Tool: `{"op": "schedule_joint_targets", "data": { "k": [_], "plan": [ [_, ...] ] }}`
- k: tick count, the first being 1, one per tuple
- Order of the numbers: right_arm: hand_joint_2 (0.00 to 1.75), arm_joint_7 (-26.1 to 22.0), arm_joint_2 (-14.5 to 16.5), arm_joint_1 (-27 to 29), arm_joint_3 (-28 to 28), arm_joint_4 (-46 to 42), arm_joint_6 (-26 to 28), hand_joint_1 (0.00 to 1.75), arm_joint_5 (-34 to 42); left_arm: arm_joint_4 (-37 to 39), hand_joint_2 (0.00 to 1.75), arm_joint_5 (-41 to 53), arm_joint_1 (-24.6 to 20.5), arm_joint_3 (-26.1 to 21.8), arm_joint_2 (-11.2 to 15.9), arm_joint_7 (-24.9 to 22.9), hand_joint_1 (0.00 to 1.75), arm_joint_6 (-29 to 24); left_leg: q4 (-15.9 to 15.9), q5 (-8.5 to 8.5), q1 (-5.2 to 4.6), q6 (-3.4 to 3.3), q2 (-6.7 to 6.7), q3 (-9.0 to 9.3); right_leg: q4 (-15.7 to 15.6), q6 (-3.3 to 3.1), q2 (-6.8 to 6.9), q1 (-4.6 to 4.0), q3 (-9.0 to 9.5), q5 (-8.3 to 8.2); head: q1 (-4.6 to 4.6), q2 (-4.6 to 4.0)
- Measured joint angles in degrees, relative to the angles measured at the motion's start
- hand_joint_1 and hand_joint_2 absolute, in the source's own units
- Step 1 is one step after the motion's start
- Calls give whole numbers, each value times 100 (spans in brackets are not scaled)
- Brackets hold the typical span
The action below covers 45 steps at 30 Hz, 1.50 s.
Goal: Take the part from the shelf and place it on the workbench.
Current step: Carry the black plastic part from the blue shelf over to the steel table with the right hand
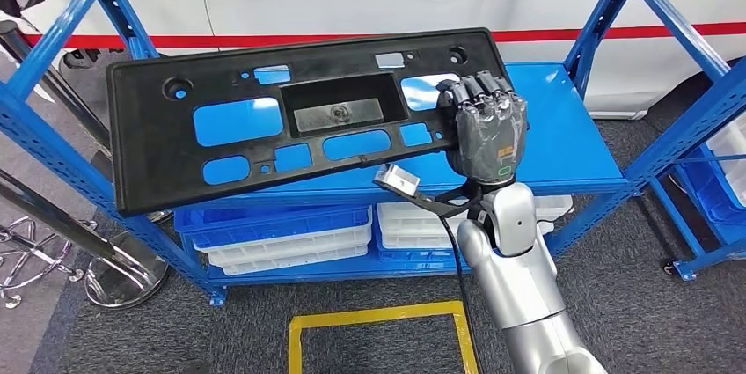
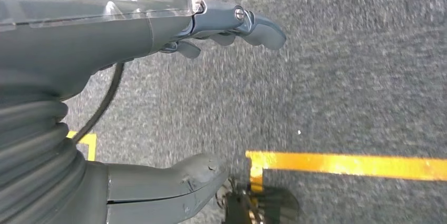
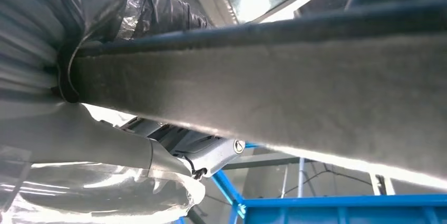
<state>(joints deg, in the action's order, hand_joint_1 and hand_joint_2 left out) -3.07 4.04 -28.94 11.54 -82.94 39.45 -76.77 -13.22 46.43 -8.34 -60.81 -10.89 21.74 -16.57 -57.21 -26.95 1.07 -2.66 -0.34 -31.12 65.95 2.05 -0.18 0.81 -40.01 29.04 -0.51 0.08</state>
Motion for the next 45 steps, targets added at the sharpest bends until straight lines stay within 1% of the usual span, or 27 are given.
{"op": "schedule_joint_targets", "data": {
  "k": [2, 3, 4, 6, 8, 10, 12, 13, 15, 17, 18, 19, 20, 21, 23, 25, 27, 29, 32, 33, 34, 35, 37, 39, 42, 43, 45],
  "plan": [
    [175, -15, -28, 29, -74, -17, 0, 175, 37, 0, 175, -11, 3, 0, 6, 6, 0, 0, -19, 64, -19, -23, -7, -107, 677, 28, 2, 3, -202, 363, 0, 0],
    [175, -33, -40, 46, -110, -23, 0, 175, 49, 0, 175, -16, 4, 0, 7, 9, 0, 0, -37, 91, -27, -22, -9, -162, 836, 34, 2, 3, -206, 394, 1, 0],
    [175, -54, -50, 58, -142, -31, 0, 175, 56, 0, 175, -18, 5, 0, 7, 13, 0, 0, -61, 112, -32, -15, -10, -214, 781, 32, 2, 2, -102, 320, 1, 0],
    [175, -93, -62, 65, -198, -60, 0, 175, 65, 0, 175, -21, 5, 0, 7, 19, 0, 0, -118, 139, -35, 5, -8, -299, 124, -6, 2, -4, 371, 71, 1, -1],
    [175, -115, -66, 61, -239, -115, 0, 175, 80, 0, 175, -28, 2, 0, 3, 20, 0, 0, -158, 171, -46, 51, -6, -359, -516, -70, 1, -37, 767, -47, 1, 0],
    [175, -133, -73, 55, -282, -161, 0, 175, 109, 0, 175, -36, 2, 0, 1, 22, 0, 0, -161, 223, -52, 120, -4, -387, -691, -124, -1, -73, 844, -69, 1, 0],
    [175, -165, -78, 52, -320, -187, -1, 175, 137, 0, 175, -61, 8, -1, 5, 30, 0, 0, -181, 211, -57, 186, 8, -415, -737, -202, 13, -46, 814, -136, 1, 0],
    [175, -187, -78, 52, -330, -204, -1, 175, 150, 0, 175, -78, 13, -2, 9, 38, 0, 1, -284, 100, -56, 210, 15, -462, -759, -257, 25, -28, 787, -181, 2, 1],
    [175, -223, -74, 54, -334, -240, -2, 175, 178, 0, 175, -114, 23, -3, 16, 57, 0, 12, -806, -337, -40, 249, 25, -655, -781, -332, 45, -8, 703, -271, 2, 1],
    [175, -245, -70, 63, -335, -260, -2, 175, 208, 0, 175, -147, 35, -4, 19, 72, 0, 24, -1518, -737, -28, 288, 24, -865, -768, -344, 48, -10, 584, -349, 2, 1],
    [175, -260, -70, 71, -339, -264, -2, 175, 220, 0, 175, -162, 42, -8, 24, 76, 0, 27, -1714, -790, -24, 304, 24, -884, -756, -336, 49, -10, 525, -385, 2, 1],
    [175, -276, -70, 83, -344, -268, -2, 175, 228, 0, 175, -174, 50, -11, 31, 79, 0, 28, -1708, -730, -22, 314, 23, -804, -742, -325, 49, -8, 468, -419, 2, 0],
    [175, -294, -69, 97, -355, -274, -2, 175, 237, 0, 175, -182, 56, -15, 40, 83, 0, 30, -1475, -583, -19, 315, 23, -615, -725, -308, 49, -5, 419, -447, 2, 0],
    [175, -311, -69, 108, -368, -286, -2, 175, 244, 0, 175, -185, 58, -19, 50, 85, 0, 31, -1096, -420, -16, 309, 23, -358, -706, -288, 48, -1, 378, -470, 2, 0],
    [175, -348, -68, 121, -402, -321, -2, 175, 273, 0, 175, -175, 55, -25, 60, 86, 0, 31, -354, -266, -32, 279, 36, 97, -675, -228, 49, -12, 310, -522, 3, 1],
    [175, -393, -67, 136, -435, -353, -2, 175, 310, 0, 175, -163, 63, -39, 61, 86, 0, 31, -84, -272, -59, 238, 54, 223, -676, -153, 50, -19, 273, -594, 2, 0],
    [175, -425, -66, 160, -467, -369, -2, 175, 338, 0, 175, -158, 77, -52, 60, 84, 0, 30, -45, -205, -50, 166, 46, 183, -682, -81, 42, -15, 257, -628, 1, 0],
    [175, -451, -66, 176, -507, -378, -2, 175, 356, 0, 175, -154, 71, -60, 60, 82, 0, 28, -7, -102, -30, 60, 22, 115, -447, -34, 28, -11, 154, -370, 1, 0],
    [175, -503, -67, 213, -569, -400, -2, 175, 402, 0, 175, -148, 58, -78, 74, 82, 0, 17, -14, 29, -44, -29, -2, -58, 602, 4, 20, 2, -190, 333, 1, -1],
    [175, -511, -67, 231, -591, -404, -2, 175, 415, 0, 175, -145, 57, -85, 80, 82, 0, 14, -27, 65, -50, -29, -5, -120, 856, 11, 20, 3, -236, 410, 1, 0],
    [175, -519, -67, 245, -612, -406, -2, 175, 426, 0, 175, -143, 57, -90, 84, 82, 0, 11, -46, 95, -54, -23, -6, -178, 910, 12, 21, 3, -182, 369, 1, 0],
    [175, -525, -68, 253, -628, -410, -2, 175, 435, 0, 175, -142, 57, -92, 85, 81, 0, 11, -70, 118, -56, -12, -6, -230, 736, 3, 21, 3, -14, 241, 1, 1],
    [175, -550, -68, 255, -652, -435, -2, 175, 456, 0, 175, -139, 52, -94, 85, 80, 0, 11, -120, 150, -58, 21, -5, -312, -32, -50, 18, -9, 519, -5, 1, 1],
    [175, -581, -69, 253, -681, -475, -2, 175, 499, 0, 175, -136, 39, -95, 83, 78, 0, 8, -144, 197, -63, 77, -2, -368, -610, -112, 13, -45, 852, -63, 2, 1],
    [175, -601, -78, 250, -757, -496, -2, 175, 601, 0, 175, -132, 22, -96, 85, 63, 0, -4, -139, 262, -60, 182, 7, -411, -757, -195, 25, -62, 852, -118, 1, 1],
    [175, -602, -81, 247, -778, -496, -2, 175, 631, 0, 175, -132, 20, -96, 90, 54, 0, -7, -191, 192, -60, 212, 14, -444, -782, -238, 35, -45, 830, -159, 2, 0],
    [175, -604, -85, 240, -801, -491, -2, 175, 673, 0, 175, -130, 15, -96, 96, 38, 0, -10, -604, -200, -48, 260, 23, -595, -819, -327, 54, -11, 755, -257, 2, -1]
  ]
}}
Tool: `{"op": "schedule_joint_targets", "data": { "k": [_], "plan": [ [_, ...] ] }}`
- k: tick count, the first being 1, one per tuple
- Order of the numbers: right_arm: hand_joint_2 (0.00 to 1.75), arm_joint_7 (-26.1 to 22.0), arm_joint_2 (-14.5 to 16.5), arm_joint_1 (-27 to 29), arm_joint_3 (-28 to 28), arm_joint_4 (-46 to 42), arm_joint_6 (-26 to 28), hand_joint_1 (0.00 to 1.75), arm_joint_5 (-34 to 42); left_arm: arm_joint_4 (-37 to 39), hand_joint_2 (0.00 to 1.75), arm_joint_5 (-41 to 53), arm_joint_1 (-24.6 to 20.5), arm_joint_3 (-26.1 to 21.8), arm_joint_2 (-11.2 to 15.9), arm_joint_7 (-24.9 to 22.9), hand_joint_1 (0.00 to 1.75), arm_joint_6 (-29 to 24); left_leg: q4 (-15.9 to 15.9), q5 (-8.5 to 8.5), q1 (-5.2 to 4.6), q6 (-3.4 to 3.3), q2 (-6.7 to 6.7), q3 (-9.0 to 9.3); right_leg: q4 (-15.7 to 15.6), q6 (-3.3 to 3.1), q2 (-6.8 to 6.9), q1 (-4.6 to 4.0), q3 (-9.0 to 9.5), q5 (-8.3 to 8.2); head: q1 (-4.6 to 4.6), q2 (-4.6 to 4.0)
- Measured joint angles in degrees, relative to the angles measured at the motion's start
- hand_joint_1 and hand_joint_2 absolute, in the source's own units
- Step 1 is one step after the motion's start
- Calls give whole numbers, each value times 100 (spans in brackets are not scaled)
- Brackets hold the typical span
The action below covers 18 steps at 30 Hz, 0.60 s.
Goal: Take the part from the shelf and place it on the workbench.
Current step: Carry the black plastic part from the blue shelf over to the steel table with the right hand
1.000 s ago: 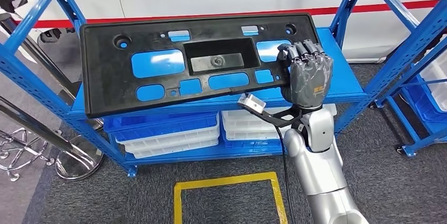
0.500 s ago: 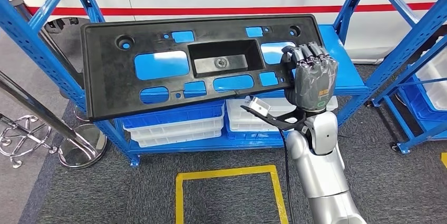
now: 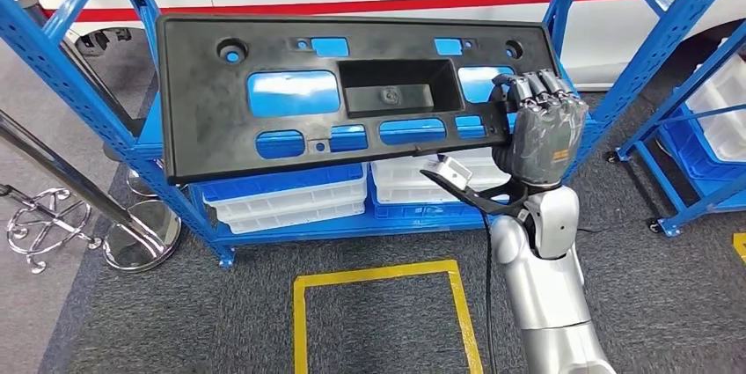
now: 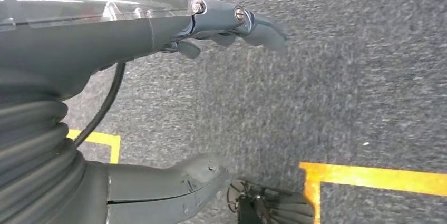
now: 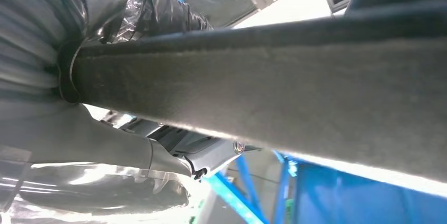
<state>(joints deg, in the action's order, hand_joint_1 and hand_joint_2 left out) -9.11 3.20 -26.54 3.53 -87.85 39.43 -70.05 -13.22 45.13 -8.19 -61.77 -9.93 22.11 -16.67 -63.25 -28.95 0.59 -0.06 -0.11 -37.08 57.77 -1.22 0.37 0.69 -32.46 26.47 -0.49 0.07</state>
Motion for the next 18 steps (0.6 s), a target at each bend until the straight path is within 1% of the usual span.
{"op": "schedule_joint_targets", "data": {
  "k": [1, 2, 3, 4, 5, 6, 7, 8, 9, 10, 11, 12, 13, 14, 15, 17, 18],
  "plan": [
    [175, -2, -2, -2, -9, 5, 0, 175, 15, 0, 175, 5, -3, 0, 1, -5, 0, -1, -354, -256, 6, 22, 1, -111, 1, -22, 0, -1, -55, -42, 1, 0],
    [175, -3, -3, -4, -19, 16, 0, 175, 31, 0, 175, 11, -6, 0, 1, -9, 0, -1, -732, -465, 14, 41, 0, -213, 10, -31, 2, -3, -116, -82, 0, 0],
    [175, -4, -4, -4, -28, 32, 0, 175, 48, 0, 175, 19, -8, 0, 1, -13, 0, -2, -1015, -569, 18, 58, 0, -269, 24, -28, 3, -4, -178, -120, 0, 1],
    [175, -5, -7, -4, -35, 50, 0, 175, 65, 0, 175, 25, -9, 0, 3, -18, 0, -5, -1118, -548, 19, 69, -1, -238, 45, -21, 3, -3, -243, -155, 1, 1],
    [175, -5, -11, -4, -44, 69, 0, 175, 80, 0, 175, 27, -9, 0, 7, -22, 0, -10, -1010, -426, 19, 72, -1, -108, 70, -10, 2, -1, -304, -184, 1, 0],
    [175, -5, -15, -6, -55, 86, 0, 175, 91, 0, 175, 26, -12, 0, 14, -26, 0, -14, -694, -254, 19, 64, -1, 121, 99, 7, 2, 1, -360, -210, 1, 0],
    [175, -5, -20, -9, -67, 100, 0, 175, 99, 0, 175, 22, -18, 0, 22, -28, 0, -18, -284, -138, 16, 47, 1, 381, 127, 29, 1, -1, -411, -232, 1, 0],
    [175, -4, -23, -17, -80, 110, 0, 175, 104, 0, 175, 18, -25, 0, 28, -29, 0, -20, 99, -78, 6, 29, 6, 613, 151, 58, 1, -6, -451, -256, 0, 0],
    [175, -4, -26, -26, -91, 121, 0, 175, 107, 0, 175, 14, -29, 0, 32, -30, 0, -22, 377, -71, -5, 10, 11, 769, 166, 91, 2, -12, -482, -289, 0, 0],
    [175, -4, -28, -33, -98, 131, 0, 175, 108, 0, 175, 13, -31, 0, 34, -31, 0, -26, 512, -99, -18, -7, 17, 832, 168, 125, 3, -15, -503, -325, -1, 0],
    [175, -4, -30, -39, -101, 143, 0, 175, 109, 0, 175, 9, -28, 0, 36, -33, 0, -30, 555, -84, -30, -31, 22, 838, 158, 163, 3, -15, -513, -372, -1, -1],
    [175, -5, -32, -41, -103, 156, 0, 175, 109, 0, 175, 5, -25, 0, 37, -36, 0, -33, 573, -47, -18, -72, 19, 816, 149, 199, 1, -15, -528, -396, -1, 0],
    [175, -5, -39, -44, -105, 168, 0, 175, 110, 0, 175, 2, -27, 0, 38, -39, 0, -36, 590, 4, -9, -118, 10, 785, 167, 231, -6, -11, -553, -358, -1, 0],
    [175, -4, -48, -46, -108, 179, 0, 175, 116, 0, 175, -2, -30, 0, 39, -42, 0, -38, 608, 63, 3, -175, -2, 741, 266, 258, -13, -7, -604, -228, -2, 0],
    [175, -4, -57, -49, -111, 189, 0, 175, 130, 0, 175, -3, -34, -1, 40, -41, 0, -39, 621, 121, 13, -223, -16, 689, 491, 278, -20, 0, -690, 4, -2, 1],
    [175, -1, -70, -48, -115, 214, 0, 175, 172, 0, 175, -5, -37, -2, 49, -37, 0, -45, 610, 219, 0, -275, -30, 557, 1211, 310, -25, 14, -911, 517, -2, 1],
    [175, 1, -74, -45, -117, 232, 0, 175, 193, 0, 175, -10, -37, -3, 54, -31, 0, -49, 598, 263, -5, -276, -33, 488, 1548, 325, -25, 18, -988, 654, -1, 1]
  ]
}}
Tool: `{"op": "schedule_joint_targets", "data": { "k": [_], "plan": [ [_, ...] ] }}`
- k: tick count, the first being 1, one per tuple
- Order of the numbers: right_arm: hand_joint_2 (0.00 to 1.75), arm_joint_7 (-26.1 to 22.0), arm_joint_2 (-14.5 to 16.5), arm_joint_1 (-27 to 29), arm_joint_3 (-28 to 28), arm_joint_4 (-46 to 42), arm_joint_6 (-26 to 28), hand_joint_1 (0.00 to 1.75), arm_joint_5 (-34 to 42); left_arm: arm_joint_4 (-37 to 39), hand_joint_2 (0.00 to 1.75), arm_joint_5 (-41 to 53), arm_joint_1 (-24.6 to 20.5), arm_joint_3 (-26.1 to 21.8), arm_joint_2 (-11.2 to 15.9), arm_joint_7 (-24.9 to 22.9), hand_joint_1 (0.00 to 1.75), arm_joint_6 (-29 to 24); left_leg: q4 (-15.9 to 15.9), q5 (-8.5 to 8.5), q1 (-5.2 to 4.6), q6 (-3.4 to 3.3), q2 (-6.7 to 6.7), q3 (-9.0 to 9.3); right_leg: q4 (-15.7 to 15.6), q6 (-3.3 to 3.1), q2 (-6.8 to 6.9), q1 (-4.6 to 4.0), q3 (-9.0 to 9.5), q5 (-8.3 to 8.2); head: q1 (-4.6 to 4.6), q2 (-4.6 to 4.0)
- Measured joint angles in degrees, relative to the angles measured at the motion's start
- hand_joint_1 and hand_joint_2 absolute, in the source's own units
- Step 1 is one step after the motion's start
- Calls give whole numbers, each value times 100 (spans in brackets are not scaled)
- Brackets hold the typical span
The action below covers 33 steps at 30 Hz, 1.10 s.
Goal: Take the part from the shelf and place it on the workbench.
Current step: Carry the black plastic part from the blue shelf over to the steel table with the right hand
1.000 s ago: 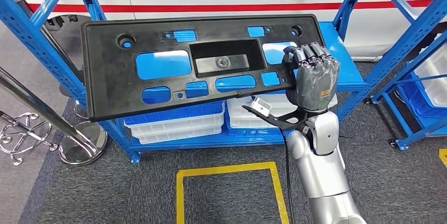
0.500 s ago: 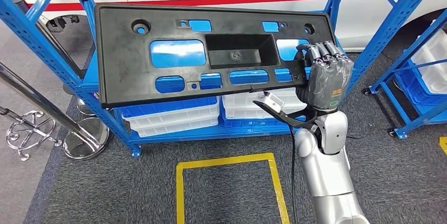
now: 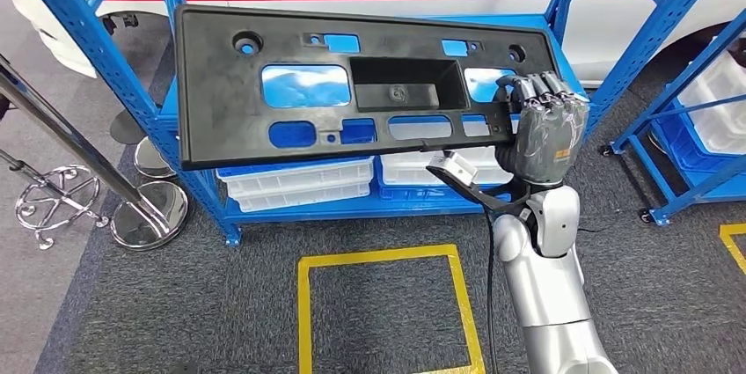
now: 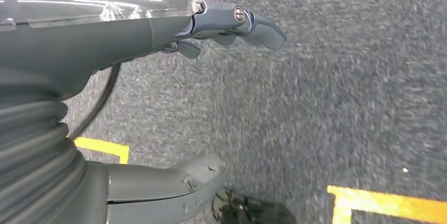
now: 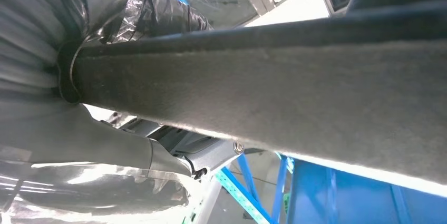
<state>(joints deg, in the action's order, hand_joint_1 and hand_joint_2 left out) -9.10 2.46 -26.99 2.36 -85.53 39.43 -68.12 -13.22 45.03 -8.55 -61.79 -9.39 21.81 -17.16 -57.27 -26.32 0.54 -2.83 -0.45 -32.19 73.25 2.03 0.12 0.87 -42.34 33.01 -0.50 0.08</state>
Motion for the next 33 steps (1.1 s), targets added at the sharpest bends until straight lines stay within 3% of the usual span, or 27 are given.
{"op": "schedule_joint_targets", "data": {
  "k": [1, 2, 4, 6, 8, 10, 11, 13, 15, 16, 17, 18, 20, 22, 23, 25, 26, 28, 30, 31, 32, 33],
  "plan": [
    [175, 1, -2, 2, -1, 19, 0, 175, 16, 0, 175, -5, 0, -1, 4, 5, 0, -3, -18, 38, -2, 6, -2, -67, 182, 9, 0, 3, -2, 8, 0, -1],
    [175, 1, -3, 4, -2, 36, 0, 175, 32, 0, 175, -11, 1, -1, 8, 9, 0, -4, -43, 72, -3, 17, -2, -134, 156, 11, 1, 6, 103, -93, 0, 0],
    [175, -2, -8, 2, -3, 57, 0, 175, 58, 0, 175, -17, 5, -2, 10, 14, 0, -7, -103, 118, -1, 49, 1, -245, -475, -15, -1, 10, 585, -361, 0, -1],
    [175, -9, -12, -3, -4, 64, 0, 175, 79, 0, 175, -18, 4, -2, 11, 19, 0, -10, -149, 166, -13, 106, 3, -326, -1167, -65, -12, -16, 1017, -423, 1, 0],
    [175, -15, -14, -3, -4, 75, 0, 175, 110, 0, 175, -18, 6, -3, 15, 23, 0, -14, -150, 238, -18, 179, 4, -370, -1383, -122, -21, -53, 1110, -399, 1, 0],
    [175, -13, -18, 1, -4, 93, 0, 175, 159, 0, 175, -18, 22, -4, 28, 23, 0, -18, -161, 239, -12, 251, 12, -416, -1423, -221, -9, -38, 1058, -480, 1, -1],
    [175, -13, -19, 3, -4, 99, 0, 175, 183, 0, 175, -18, 30, -4, 34, 23, 0, -19, -249, 125, -8, 279, 17, -467, -1440, -283, 2, -26, 1018, -534, 1, -2],
    [175, -13, -20, 5, -4, 102, 0, 175, 213, 0, 175, -18, 40, -4, 43, 23, 0, -20, -765, -355, 8, 318, 22, -651, -1460, -375, 22, -20, 899, -650, 1, -1],
    [175, -13, -21, 13, -4, 108, 0, 175, 260, 0, 175, -19, 44, -4, 44, 22, 0, -20, -1489, -772, 14, 345, 22, -830, -1449, -403, 27, -36, 752, -758, 1, 0],
    [175, -13, -22, 19, -4, 114, 0, 175, 307, 0, 175, -22, 45, -4, 47, 22, 0, -20, -1699, -808, 15, 351, 22, -837, -1440, -403, 28, -43, 676, -810, 1, 0],
    [175, -14, -26, 27, -4, 122, 0, 175, 369, 0, 175, -24, 46, -4, 52, 23, 0, -20, -1727, -730, 15, 349, 22, -756, -1427, -398, 28, -47, 601, -860, 1, 0],
    [175, -14, -31, 33, -4, 130, 0, 175, 438, 0, 175, -29, 46, -4, 57, 25, 0, -20, -1546, -575, 14, 337, 22, -573, -1411, -388, 27, -50, 529, -906, 1, -1],
    [175, -14, -52, 37, -4, 139, 0, 175, 567, 0, 175, -43, 41, -4, 71, 31, 0, -20, -755, -371, -1, 287, 26, 7, -1375, -353, 22, -59, 414, -991, 1, -1],
    [175, -5, -83, 37, -4, 143, 0, 175, 660, 0, 175, -58, 40, -4, 84, 45, 0, -20, -123, -391, -29, 243, 34, 403, -1368, -293, 26, -62, 359, -1081, 1, -1],
    [175, -2, -98, 37, -4, 145, 0, 175, 692, 0, 175, -65, 44, -4, 89, 53, 0, -20, -6, -417, -47, 228, 38, 447, -1379, -257, 29, -60, 348, -1130, 1, -1],
    [175, 2, -132, 40, -4, 151, -1, 175, 726, 0, 175, -74, 59, -5, 92, 64, 0, -20, 43, -319, -39, 174, 32, 386, -1406, -186, 23, -51, 329, -1190, 0, 0],
    [175, 2, -153, 41, -4, 153, -1, 175, 732, 0, 175, -77, 61, -6, 93, 65, 0, -20, 65, -251, -26, 130, 21, 349, -1356, -153, 14, -48, 294, -1100, -1, 0],
    [175, 3, -198, 44, -4, 160, -1, 175, 741, 0, 175, -76, 59, -9, 95, 66, 0, -21, 87, -105, -2, 49, -7, 235, -953, -99, -2, -29, 151, -622, -2, 0],
    [175, 4, -227, 63, -4, 171, -1, 175, 756, 0, 175, -72, 62, -10, 95, 66, 0, -25, 63, 9, -6, 23, -15, 71, -227, -50, -4, -7, -21, -128, -2, -1],
    [175, 6, -240, 79, -4, 178, -1, 175, 764, 0, 175, -68, 66, -11, 95, 65, 0, -26, 45, 61, -7, 29, -16, -15, 61, -26, -4, 7, -48, -59, -2, 0],
    [175, 8, -250, 94, -4, 183, -1, 175, 771, 0, 175, -63, 73, -11, 95, 64, 0, -26, 21, 112, -5, 42, -17, -103, 194, -6, -3, 25, 2, -120, -2, -1],
    [175, 11, -261, 104, -4, 186, 0, 175, 776, 0, 175, -56, 80, -11, 95, 64, 0, -25, -8, 155, -1, 60, -17, -188, 124, 8, -2, 43, 150, -267, -2, -1]
  ]
}}
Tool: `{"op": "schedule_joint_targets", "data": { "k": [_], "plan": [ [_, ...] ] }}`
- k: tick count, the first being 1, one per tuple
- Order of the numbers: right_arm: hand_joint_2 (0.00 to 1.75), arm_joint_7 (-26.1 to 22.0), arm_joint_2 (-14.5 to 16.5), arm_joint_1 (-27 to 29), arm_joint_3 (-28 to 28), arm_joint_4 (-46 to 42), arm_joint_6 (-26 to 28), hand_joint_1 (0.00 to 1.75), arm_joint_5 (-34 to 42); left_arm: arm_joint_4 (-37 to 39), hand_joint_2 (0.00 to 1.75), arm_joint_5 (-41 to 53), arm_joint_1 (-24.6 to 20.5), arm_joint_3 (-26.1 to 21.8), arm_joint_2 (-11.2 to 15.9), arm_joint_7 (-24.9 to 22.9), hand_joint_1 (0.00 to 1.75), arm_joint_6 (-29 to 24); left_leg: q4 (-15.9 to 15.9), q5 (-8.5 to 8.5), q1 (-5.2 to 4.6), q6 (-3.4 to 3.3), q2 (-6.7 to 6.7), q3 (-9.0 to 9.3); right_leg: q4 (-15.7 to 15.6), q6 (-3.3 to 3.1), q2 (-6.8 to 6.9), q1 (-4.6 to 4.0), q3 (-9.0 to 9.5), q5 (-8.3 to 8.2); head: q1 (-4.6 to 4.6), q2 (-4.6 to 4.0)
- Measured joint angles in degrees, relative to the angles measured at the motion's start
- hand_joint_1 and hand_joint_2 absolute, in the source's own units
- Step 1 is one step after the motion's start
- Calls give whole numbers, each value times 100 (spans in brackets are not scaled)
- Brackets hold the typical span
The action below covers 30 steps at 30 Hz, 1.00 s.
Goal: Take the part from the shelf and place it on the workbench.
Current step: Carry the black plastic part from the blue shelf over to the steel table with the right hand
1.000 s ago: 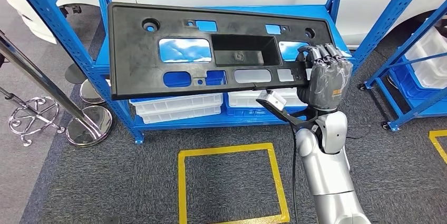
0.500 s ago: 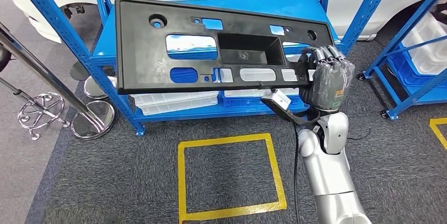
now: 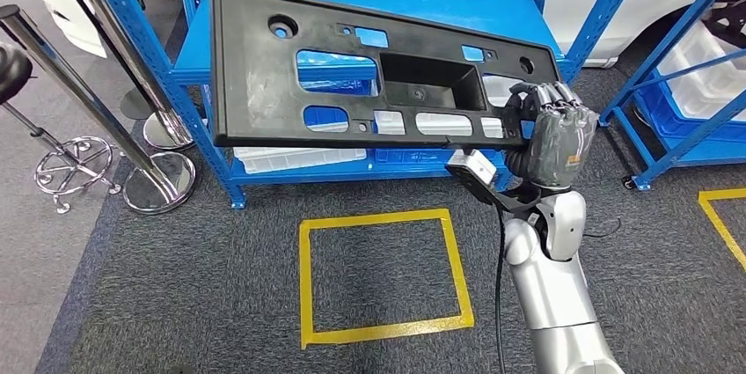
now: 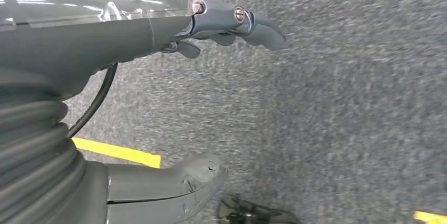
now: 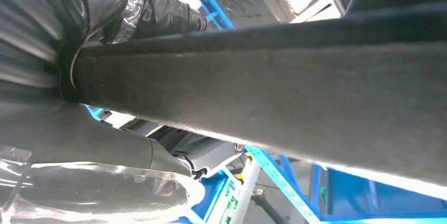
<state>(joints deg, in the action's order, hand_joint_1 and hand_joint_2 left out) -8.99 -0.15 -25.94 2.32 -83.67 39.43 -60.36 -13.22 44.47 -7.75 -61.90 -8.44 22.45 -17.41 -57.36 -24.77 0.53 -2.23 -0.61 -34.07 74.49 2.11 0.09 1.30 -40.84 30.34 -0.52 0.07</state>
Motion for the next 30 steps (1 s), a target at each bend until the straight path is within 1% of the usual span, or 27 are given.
{"op": "schedule_joint_targets", "data": {
  "k": [1, 2, 3, 4, 5, 7, 8, 9, 10, 11, 12, 13, 14, 15, 16, 17, 18, 19, 20, 22, 23, 24, 25, 27, 28, 29, 30],
  "plan": [
    [175, 3, -8, 5, 0, 2, -1, 175, 3, 0, 175, 9, 7, 0, 0, 0, 0, 1, -36, 37, 4, 22, 1, -77, -261, 8, 1, 18, 244, -147, 0, 0],
    [175, 6, -13, 4, 0, 2, -1, 175, 3, 0, 175, 17, 12, 1, 0, 0, 0, 1, -74, 67, 2, 50, 4, -148, -637, 5, -1, 25, 532, -195, 0, -1],
    [175, 7, -16, 4, 0, 0, -1, 175, 4, 0, 175, 27, 16, 1, 0, 1, 0, 1, -109, 98, -1, 83, 6, -203, -1014, -18, -8, 19, 790, -166, 2, -1],
    [175, 10, -17, 7, 0, -2, -1, 175, 4, 0, 175, 34, 17, 0, 1, 1, 0, 0, -130, 134, -5, 121, 8, -242, -1296, -49, -13, 5, 964, -103, 3, 0],
    [175, 14, -18, 12, 0, -3, 0, 175, 5, 0, 175, 39, 18, -1, 2, 2, 0, -1, -135, 176, -8, 160, 10, -269, -1449, -91, -19, -18, 1035, -42, 4, 0],
    [175, 21, -21, 26, 0, -3, 0, 175, 5, 0, 175, 44, 30, -1, 7, 2, 0, -2, -126, 235, 8, 240, 16, -309, -1501, -201, -10, -32, 984, -101, 4, 1],
    [175, 23, -22, 30, 0, -2, 0, 175, 5, 0, 175, 45, 42, 0, 11, 1, 0, -2, -165, 171, 20, 272, 22, -358, -1509, -262, -2, -29, 934, -157, 4, 0],
    [175, 24, -23, 33, 0, -1, -1, 175, 5, 0, 175, 45, 55, 1, 14, 1, 0, -2, -289, 6, 30, 296, 28, -431, -1521, -320, 7, -21, 873, -221, 4, 1],
    [175, 25, -23, 34, 0, -1, -1, 175, 5, 0, 175, 45, 64, 1, 17, 1, 0, -2, -512, -248, 42, 311, 32, -524, -1528, -368, 13, -20, 806, -286, 4, 1],
    [175, 28, -22, 37, 0, 1, -2, 175, 6, 0, 175, 45, 69, 0, 17, 0, 0, -2, -831, -537, 42, 320, 33, -624, -1527, -397, 14, -33, 732, -346, 4, 1],
    [175, 32, -22, 39, 0, 2, -2, 175, 6, 0, 175, 48, 69, 0, 19, 0, 0, -1, -1167, -767, 44, 324, 32, -693, -1522, -414, 16, -48, 656, -404, 4, 2],
    [175, 38, -22, 41, 0, 3, -2, 175, 6, 0, 175, 52, 66, 0, 24, 0, 0, -1, -1437, -873, 44, 323, 32, -711, -1515, -423, 16, -65, 575, -464, 4, 2],
    [175, 44, -22, 44, 0, 5, -2, 175, 4, 0, 175, 58, 60, 0, 30, 0, 0, -1, -1575, -848, 41, 314, 33, -660, -1504, -424, 16, -80, 492, -523, 4, 2],
    [175, 49, -22, 48, 0, 6, -2, 175, -1, 0, 175, 64, 54, 1, 36, 0, 0, -1, -1537, -715, 34, 295, 33, -525, -1489, -420, 15, -93, 410, -576, 4, 1],
    [175, 54, -22, 51, 0, 7, -2, 175, -7, 0, 175, 73, 46, 1, 38, 0, 0, -1, -1328, -555, 22, 264, 35, -300, -1473, -414, 13, -103, 331, -629, 4, 1],
    [175, 58, -22, 53, 0, 6, -1, 175, -15, -1, 175, 82, 35, 1, 43, 0, 0, 0, -991, -474, 2, 222, 37, -19, -1459, -404, 13, -108, 269, -677, 4, 0],
    [175, 62, -24, 51, 0, 5, -1, 175, -22, -2, 175, 91, 19, 1, 47, 0, 0, 1, -589, -471, -21, 183, 38, 270, -1449, -385, 15, -116, 221, -723, 4, 0],
    [175, 66, -25, 48, 0, 4, 0, 175, -28, -2, 175, 98, 3, 1, 51, 0, 0, 2, -278, -501, -42, 153, 41, 479, -1456, -357, 22, -115, 195, -777, 5, 0],
    [175, 68, -26, 45, 0, 3, 0, 175, -35, -3, 175, 101, -12, 1, 55, 0, 0, 2, -75, -546, -66, 130, 42, 589, -1471, -326, 30, -106, 185, -829, 5, 0],
    [175, 71, -31, 44, 0, 3, 0, 175, -49, -2, 175, 104, -22, 1, 52, -2, 0, 4, 49, -475, -68, 91, 41, 594, -1514, -252, 36, -93, 176, -929, 5, 0],
    [175, 74, -41, 45, 0, 3, 0, 175, -55, -2, 175, 105, -24, 1, 48, -5, 0, 4, 97, -404, -56, 60, 30, 574, -1494, -217, 25, -92, 153, -893, 4, -1],
    [175, 79, -52, 45, 0, 3, 0, 175, -60, -2, 175, 106, -26, 1, 44, -8, 0, 5, 139, -323, -38, 18, 17, 541, -1398, -182, 11, -94, 108, -752, 3, -1],
    [175, 85, -64, 45, 0, 4, 0, 175, -64, -2, 175, 106, -28, 1, 41, -10, 0, 5, 174, -241, -20, -16, 3, 493, -1198, -153, -2, -90, 41, -512, 2, -1],
    [175, 93, -79, 54, 0, 4, 0, 175, -66, -2, 175, 108, -32, 1, 40, -12, 0, 5, 166, -119, -30, -50, -10, 342, -558, -104, -11, -61, -108, 43, 2, 0],
    [175, 95, -87, 59, 0, 4, 0, 175, -65, -2, 175, 109, -31, 1, 39, -12, 0, 5, 152, -64, -31, -42, -11, 257, -239, -85, -10, -46, -153, 177, 2, 0],
    [175, 95, -98, 62, 0, 4, 0, 175, -64, -2, 175, 110, -31, 1, 39, -14, 0, 5, 128, -9, -30, -32, -10, 166, -29, -68, -9, -31, -146, 170, 2, 1],
    [175, 97, -107, 63, 0, 4, 0, 175, -63, -2, 175, 110, -30, 1, 38, -16, 0, 5, 96, 40, -26, -16, -10, 70, 20, -54, -9, -16, -60, 49, 2, 1]
  ]
}}
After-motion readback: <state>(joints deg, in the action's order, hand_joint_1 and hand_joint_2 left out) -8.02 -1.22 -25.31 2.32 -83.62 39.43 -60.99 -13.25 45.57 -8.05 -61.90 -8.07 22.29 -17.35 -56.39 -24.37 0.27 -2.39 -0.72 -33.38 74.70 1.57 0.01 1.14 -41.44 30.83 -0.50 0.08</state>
